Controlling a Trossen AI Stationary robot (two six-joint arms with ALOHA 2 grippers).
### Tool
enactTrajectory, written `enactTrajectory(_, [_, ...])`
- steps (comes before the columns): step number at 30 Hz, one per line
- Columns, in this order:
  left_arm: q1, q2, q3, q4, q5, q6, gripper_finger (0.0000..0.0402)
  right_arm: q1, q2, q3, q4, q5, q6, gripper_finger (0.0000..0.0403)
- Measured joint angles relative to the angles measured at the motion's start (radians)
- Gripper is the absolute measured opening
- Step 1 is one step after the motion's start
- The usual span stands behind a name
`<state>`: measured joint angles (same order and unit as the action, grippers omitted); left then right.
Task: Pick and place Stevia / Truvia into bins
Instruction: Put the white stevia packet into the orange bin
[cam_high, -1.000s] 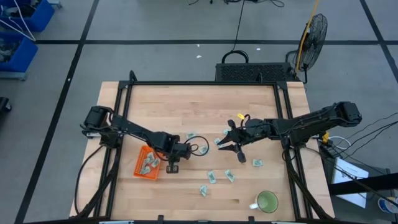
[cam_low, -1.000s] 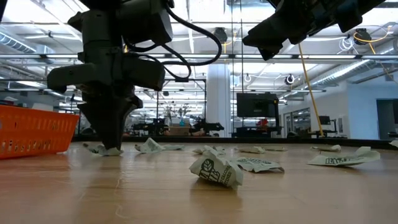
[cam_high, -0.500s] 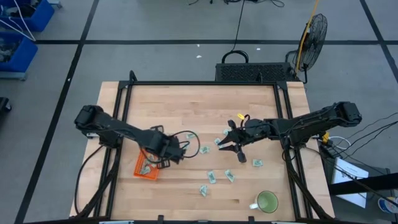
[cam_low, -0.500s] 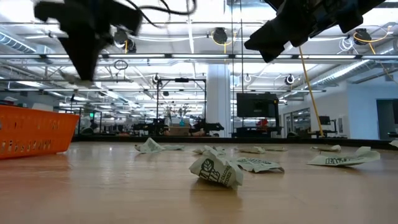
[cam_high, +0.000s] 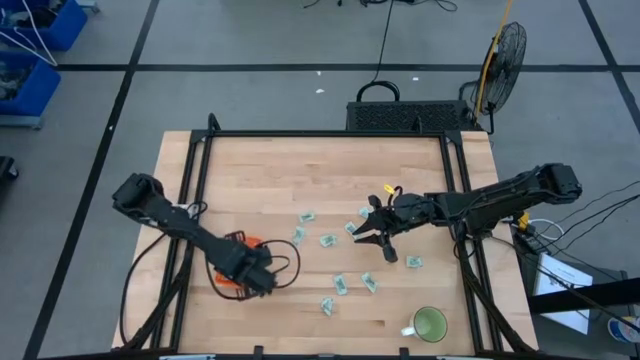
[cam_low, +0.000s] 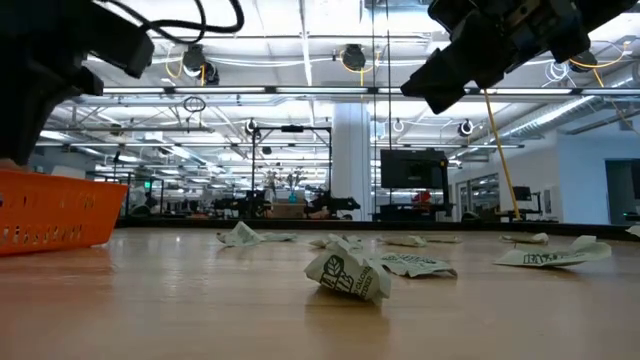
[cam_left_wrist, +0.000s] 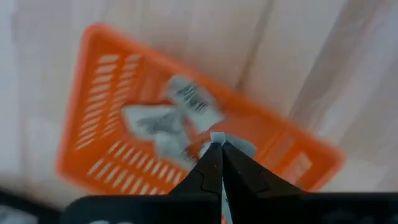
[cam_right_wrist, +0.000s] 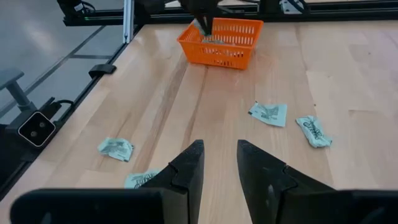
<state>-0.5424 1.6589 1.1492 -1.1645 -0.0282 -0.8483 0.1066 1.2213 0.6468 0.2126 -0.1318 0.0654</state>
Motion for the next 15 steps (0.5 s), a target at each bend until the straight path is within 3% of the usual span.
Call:
enactTrajectory(5, [-0.004, -0.002, -0.047, 0.082, 0.039, -0.026, 0.0008, 0.0, 0.0, 0.0, 0.019, 0.0, -0.001, 0.0089])
enactTrajectory(15, [-0.001, -0.003, -0.083, 0.088, 0.038, -0.02, 0.0078, 0.0, 0.0, 0.0, 0.023, 0.0, -0.002, 0.0089])
